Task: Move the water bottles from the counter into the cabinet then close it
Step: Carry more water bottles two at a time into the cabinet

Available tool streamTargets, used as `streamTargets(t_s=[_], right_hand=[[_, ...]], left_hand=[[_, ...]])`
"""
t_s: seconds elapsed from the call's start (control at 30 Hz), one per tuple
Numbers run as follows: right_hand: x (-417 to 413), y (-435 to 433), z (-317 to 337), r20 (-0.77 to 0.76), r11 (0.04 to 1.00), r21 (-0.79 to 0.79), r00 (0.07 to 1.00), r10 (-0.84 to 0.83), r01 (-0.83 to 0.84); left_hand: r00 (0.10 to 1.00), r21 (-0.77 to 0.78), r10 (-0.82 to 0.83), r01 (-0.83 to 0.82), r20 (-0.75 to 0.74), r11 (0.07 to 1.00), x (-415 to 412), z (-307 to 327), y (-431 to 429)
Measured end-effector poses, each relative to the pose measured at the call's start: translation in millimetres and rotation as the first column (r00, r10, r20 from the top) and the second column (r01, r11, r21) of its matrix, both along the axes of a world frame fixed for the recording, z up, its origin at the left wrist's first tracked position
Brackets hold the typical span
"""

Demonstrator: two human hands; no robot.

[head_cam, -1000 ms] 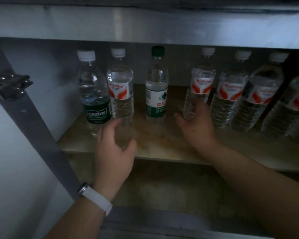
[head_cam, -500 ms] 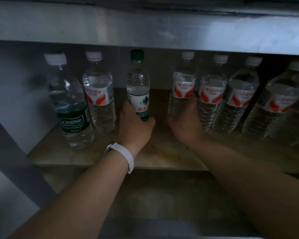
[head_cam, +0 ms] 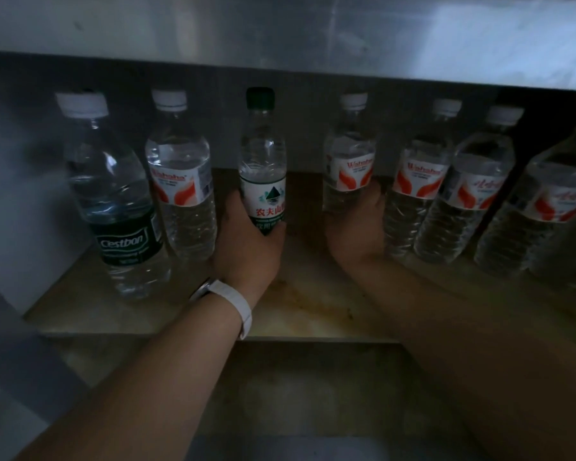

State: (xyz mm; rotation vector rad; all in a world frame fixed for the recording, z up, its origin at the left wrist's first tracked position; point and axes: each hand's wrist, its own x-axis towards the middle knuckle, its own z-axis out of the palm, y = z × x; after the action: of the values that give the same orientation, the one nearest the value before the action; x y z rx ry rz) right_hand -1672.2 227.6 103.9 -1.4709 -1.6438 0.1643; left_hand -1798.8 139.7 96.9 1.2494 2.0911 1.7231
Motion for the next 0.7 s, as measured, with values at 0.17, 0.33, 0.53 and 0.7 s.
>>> streamTargets(t_s=[0.17, 0.33, 0.53, 0.7], right_hand=[[2, 0, 1, 0.05, 1.0, 0.017, 0.999, 0.016, -0.017], [3, -16, 5, -0.02, 0.991, -0.003, 0.99, 0.137, -0.137], [2, -30, 6, -0.06, 0.971, -0.114, 0.977, 0.204, -0.209], [10, -33, 2, -0.106, 0.981, -0.1, 0.982, 0.155, -0.165]], left_hand=[[1.0, -0.001, -0.019, 0.019, 0.006, 1.0, -1, 1, 0], [0.999, -0.012, -0.044, 0.045, 0.031, 0.999, -4, 3, -2], [0.993, -0.036, -0.094, 0.097, 0.073, 0.995, -5, 8, -7], [0.987, -0.025, -0.135, 0.138, 0.084, 0.99, -4, 7, -6]])
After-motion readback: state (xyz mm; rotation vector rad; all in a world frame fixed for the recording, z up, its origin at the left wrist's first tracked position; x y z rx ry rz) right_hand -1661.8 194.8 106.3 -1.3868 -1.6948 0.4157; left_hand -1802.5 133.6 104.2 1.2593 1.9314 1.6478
